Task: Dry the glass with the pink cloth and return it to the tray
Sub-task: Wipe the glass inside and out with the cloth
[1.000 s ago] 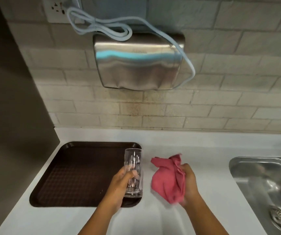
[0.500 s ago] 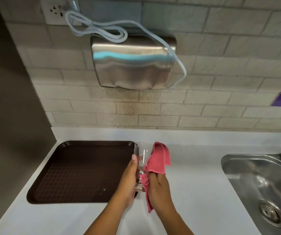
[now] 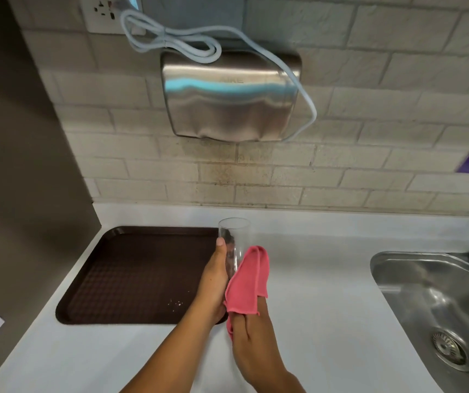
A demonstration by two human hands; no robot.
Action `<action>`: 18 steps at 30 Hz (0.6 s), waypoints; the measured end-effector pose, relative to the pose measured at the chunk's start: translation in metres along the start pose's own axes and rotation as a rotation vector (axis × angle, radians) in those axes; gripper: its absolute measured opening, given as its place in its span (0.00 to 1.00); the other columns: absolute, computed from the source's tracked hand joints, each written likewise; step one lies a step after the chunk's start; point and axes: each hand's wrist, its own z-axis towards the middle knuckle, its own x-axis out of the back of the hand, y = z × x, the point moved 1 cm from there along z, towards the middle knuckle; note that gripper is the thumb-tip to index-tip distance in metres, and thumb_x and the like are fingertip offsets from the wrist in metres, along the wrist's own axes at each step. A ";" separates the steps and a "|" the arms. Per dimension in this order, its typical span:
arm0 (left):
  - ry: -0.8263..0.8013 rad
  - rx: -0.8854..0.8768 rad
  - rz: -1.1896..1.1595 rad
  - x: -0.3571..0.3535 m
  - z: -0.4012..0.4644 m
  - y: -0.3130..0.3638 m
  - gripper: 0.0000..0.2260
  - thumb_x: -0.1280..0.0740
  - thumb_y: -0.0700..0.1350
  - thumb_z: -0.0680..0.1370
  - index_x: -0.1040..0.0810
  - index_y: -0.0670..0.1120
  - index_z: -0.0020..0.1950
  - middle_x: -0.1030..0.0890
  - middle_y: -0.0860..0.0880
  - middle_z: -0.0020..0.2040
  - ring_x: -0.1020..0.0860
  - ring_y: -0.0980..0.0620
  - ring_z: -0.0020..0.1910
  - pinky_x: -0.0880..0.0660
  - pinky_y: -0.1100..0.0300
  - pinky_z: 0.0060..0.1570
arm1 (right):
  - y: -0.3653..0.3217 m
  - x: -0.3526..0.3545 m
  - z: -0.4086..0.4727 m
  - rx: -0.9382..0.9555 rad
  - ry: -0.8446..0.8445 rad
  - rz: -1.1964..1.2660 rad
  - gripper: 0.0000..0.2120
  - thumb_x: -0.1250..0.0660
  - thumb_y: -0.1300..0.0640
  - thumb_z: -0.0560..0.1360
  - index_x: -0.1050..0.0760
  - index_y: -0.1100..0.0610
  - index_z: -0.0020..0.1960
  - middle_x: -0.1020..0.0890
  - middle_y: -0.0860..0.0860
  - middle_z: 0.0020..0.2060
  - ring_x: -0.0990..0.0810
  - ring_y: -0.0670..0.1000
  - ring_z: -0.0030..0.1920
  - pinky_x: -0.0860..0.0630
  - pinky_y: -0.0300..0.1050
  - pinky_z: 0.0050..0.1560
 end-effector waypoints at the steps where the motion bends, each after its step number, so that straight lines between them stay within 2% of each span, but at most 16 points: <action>1: 0.007 0.021 -0.026 -0.002 -0.002 0.001 0.29 0.41 0.69 0.80 0.18 0.51 0.69 0.12 0.46 0.62 0.13 0.46 0.59 0.16 0.50 0.57 | -0.005 0.000 0.002 0.013 0.016 0.004 0.20 0.40 0.54 0.83 0.31 0.60 0.73 0.21 0.44 0.53 0.19 0.37 0.49 0.24 0.27 0.48; 4: -0.013 0.081 -0.064 -0.004 -0.006 0.005 0.31 0.40 0.67 0.81 0.21 0.45 0.72 0.17 0.39 0.67 0.18 0.39 0.67 0.24 0.40 0.69 | -0.027 0.006 0.012 0.132 0.088 -0.026 0.24 0.40 0.50 0.81 0.34 0.51 0.76 0.23 0.47 0.63 0.20 0.44 0.59 0.22 0.39 0.60; 5: -0.053 0.114 -0.088 -0.004 -0.007 0.005 0.32 0.40 0.67 0.81 0.21 0.44 0.72 0.17 0.39 0.67 0.19 0.39 0.68 0.25 0.40 0.70 | -0.035 0.008 0.018 0.194 0.106 -0.065 0.27 0.40 0.49 0.80 0.36 0.51 0.78 0.26 0.47 0.67 0.23 0.42 0.64 0.25 0.37 0.65; 6: -0.084 0.134 -0.091 -0.002 -0.009 0.006 0.29 0.40 0.66 0.82 0.20 0.46 0.70 0.16 0.42 0.64 0.16 0.44 0.64 0.21 0.44 0.66 | -0.042 0.011 0.025 0.248 0.117 -0.111 0.30 0.40 0.49 0.80 0.39 0.52 0.80 0.29 0.46 0.72 0.26 0.40 0.67 0.30 0.33 0.68; 7: -0.112 0.130 -0.064 -0.001 -0.008 0.003 0.25 0.41 0.64 0.84 0.20 0.49 0.68 0.16 0.45 0.61 0.13 0.52 0.55 0.17 0.52 0.56 | -0.048 0.014 0.032 0.285 0.121 -0.166 0.32 0.41 0.49 0.79 0.41 0.52 0.82 0.33 0.46 0.75 0.29 0.40 0.70 0.33 0.33 0.70; 8: -0.130 0.112 -0.046 0.001 -0.007 0.000 0.20 0.43 0.60 0.86 0.21 0.50 0.69 0.16 0.48 0.61 0.13 0.58 0.48 0.16 0.59 0.46 | -0.054 0.016 0.041 0.305 0.124 -0.225 0.33 0.42 0.49 0.79 0.43 0.52 0.83 0.37 0.48 0.78 0.32 0.43 0.72 0.33 0.37 0.73; 9: -0.113 0.074 -0.005 0.001 -0.007 -0.002 0.19 0.45 0.55 0.88 0.23 0.49 0.72 0.17 0.49 0.61 0.14 0.60 0.46 0.18 0.62 0.43 | -0.059 0.018 0.049 0.313 0.127 -0.275 0.33 0.42 0.49 0.79 0.43 0.52 0.83 0.40 0.50 0.80 0.33 0.47 0.76 0.34 0.43 0.76; 10: -0.105 0.058 0.022 0.000 -0.007 -0.003 0.19 0.45 0.52 0.88 0.23 0.49 0.73 0.16 0.49 0.61 0.14 0.56 0.50 0.18 0.61 0.45 | -0.062 0.020 0.058 0.311 0.124 -0.305 0.33 0.42 0.49 0.80 0.43 0.52 0.83 0.41 0.51 0.81 0.35 0.50 0.78 0.34 0.47 0.77; 11: -0.106 0.036 0.048 -0.003 -0.009 -0.004 0.18 0.44 0.54 0.88 0.19 0.51 0.70 0.13 0.48 0.59 0.13 0.52 0.53 0.18 0.59 0.46 | -0.065 0.022 0.067 0.301 0.113 -0.313 0.31 0.41 0.49 0.81 0.42 0.51 0.83 0.40 0.52 0.81 0.36 0.52 0.79 0.33 0.49 0.77; 13: -0.112 0.017 0.065 -0.010 -0.014 0.000 0.21 0.43 0.62 0.86 0.13 0.55 0.58 0.11 0.45 0.54 0.11 0.47 0.50 0.15 0.52 0.40 | -0.069 0.029 0.081 0.222 0.072 -0.272 0.26 0.41 0.48 0.83 0.38 0.50 0.80 0.33 0.51 0.76 0.29 0.51 0.74 0.28 0.43 0.71; 14: -0.121 0.016 0.065 -0.013 -0.015 0.002 0.23 0.44 0.65 0.85 0.13 0.55 0.58 0.11 0.43 0.53 0.11 0.44 0.48 0.15 0.47 0.39 | -0.070 0.032 0.085 0.164 0.055 -0.217 0.23 0.42 0.46 0.83 0.34 0.48 0.77 0.27 0.50 0.71 0.23 0.47 0.68 0.25 0.35 0.63; 15: -0.124 0.016 0.063 -0.014 -0.018 0.005 0.25 0.45 0.66 0.84 0.14 0.54 0.62 0.11 0.43 0.55 0.11 0.42 0.50 0.15 0.44 0.44 | -0.070 0.036 0.088 0.106 0.047 -0.145 0.18 0.42 0.44 0.84 0.30 0.44 0.72 0.23 0.47 0.63 0.19 0.41 0.60 0.25 0.27 0.53; 16: -0.119 0.017 0.056 -0.014 -0.018 0.006 0.27 0.45 0.68 0.84 0.16 0.53 0.66 0.11 0.43 0.57 0.12 0.43 0.53 0.15 0.43 0.50 | -0.071 0.038 0.088 0.052 0.046 -0.073 0.13 0.44 0.43 0.84 0.28 0.40 0.66 0.21 0.43 0.56 0.18 0.36 0.52 0.27 0.23 0.44; 18: -0.087 0.012 0.064 -0.014 -0.019 0.007 0.28 0.45 0.69 0.83 0.18 0.53 0.67 0.11 0.46 0.58 0.12 0.47 0.57 0.17 0.45 0.57 | -0.068 0.041 0.083 -0.032 0.042 0.037 0.11 0.46 0.41 0.85 0.29 0.36 0.63 0.20 0.38 0.47 0.19 0.33 0.43 0.28 0.24 0.35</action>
